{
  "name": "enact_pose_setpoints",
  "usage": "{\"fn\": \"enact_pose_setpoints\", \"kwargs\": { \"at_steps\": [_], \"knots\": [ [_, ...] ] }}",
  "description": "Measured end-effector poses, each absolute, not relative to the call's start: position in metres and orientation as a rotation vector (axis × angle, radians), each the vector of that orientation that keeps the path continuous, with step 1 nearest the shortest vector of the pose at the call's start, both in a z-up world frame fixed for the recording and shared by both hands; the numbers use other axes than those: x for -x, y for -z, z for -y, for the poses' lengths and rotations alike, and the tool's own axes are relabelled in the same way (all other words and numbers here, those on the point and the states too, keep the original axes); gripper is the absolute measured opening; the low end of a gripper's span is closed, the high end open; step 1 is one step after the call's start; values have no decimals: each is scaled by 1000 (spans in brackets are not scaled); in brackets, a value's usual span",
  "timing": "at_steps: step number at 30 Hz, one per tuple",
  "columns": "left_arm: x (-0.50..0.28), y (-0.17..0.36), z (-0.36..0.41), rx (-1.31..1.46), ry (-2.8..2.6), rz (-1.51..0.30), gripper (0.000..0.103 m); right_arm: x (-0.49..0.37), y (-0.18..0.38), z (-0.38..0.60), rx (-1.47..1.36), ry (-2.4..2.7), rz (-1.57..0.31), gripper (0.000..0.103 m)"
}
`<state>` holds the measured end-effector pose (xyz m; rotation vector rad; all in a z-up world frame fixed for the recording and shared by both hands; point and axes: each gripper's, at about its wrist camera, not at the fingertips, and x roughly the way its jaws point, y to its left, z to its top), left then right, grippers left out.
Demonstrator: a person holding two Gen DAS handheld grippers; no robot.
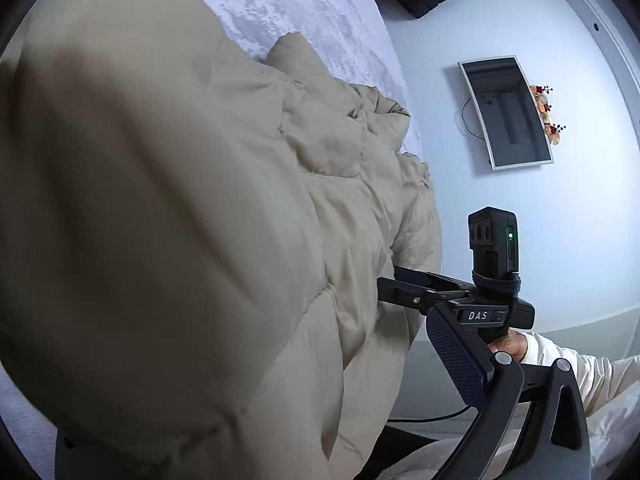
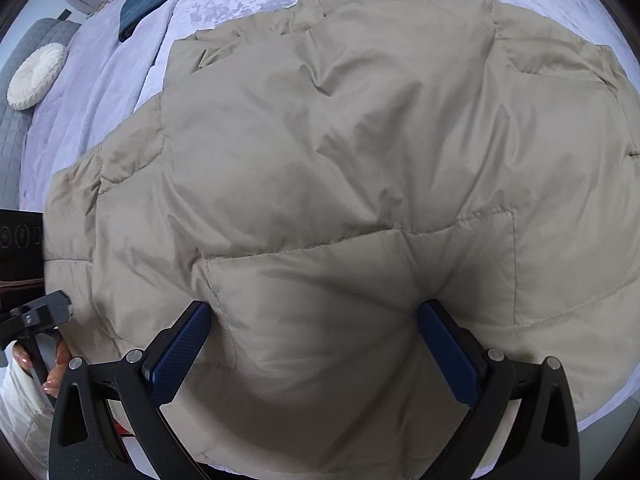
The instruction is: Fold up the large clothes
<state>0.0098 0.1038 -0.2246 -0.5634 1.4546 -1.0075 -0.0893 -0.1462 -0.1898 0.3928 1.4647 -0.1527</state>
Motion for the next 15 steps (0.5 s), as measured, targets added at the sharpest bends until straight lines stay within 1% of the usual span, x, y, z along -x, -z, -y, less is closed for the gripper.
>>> {"fn": "enact_pose_setpoints", "kwargs": {
  "at_steps": [2,4,5,6,7,9,12,13,14,15],
  "knots": [
    [-10,229,-102,532,977,-1470,103,88,190,147,-394,153,-1467,103],
    [-12,239,-104,505,917,-1505,93,89,187,148,-396,146,-1475,103],
    [-12,245,-105,484,878,-1529,81,88,183,148,-398,137,-1479,103],
    [-13,249,-106,473,854,-1541,63,88,178,149,-403,123,-1478,103],
    [-13,251,-107,473,843,-1541,57,89,171,150,-406,117,-1467,103],
    [-12,246,-109,476,852,-1526,39,92,157,154,-394,118,-1430,103],
    [-9,228,-106,453,839,-1516,30,97,136,167,-355,142,-1357,103],
    [-8,220,-104,446,832,-1512,30,98,132,174,-355,148,-1331,103],
    [-6,211,-102,444,825,-1506,29,98,130,180,-362,155,-1313,101],
    [-5,201,-100,445,818,-1500,29,97,130,185,-374,156,-1299,95]
  ]
}}
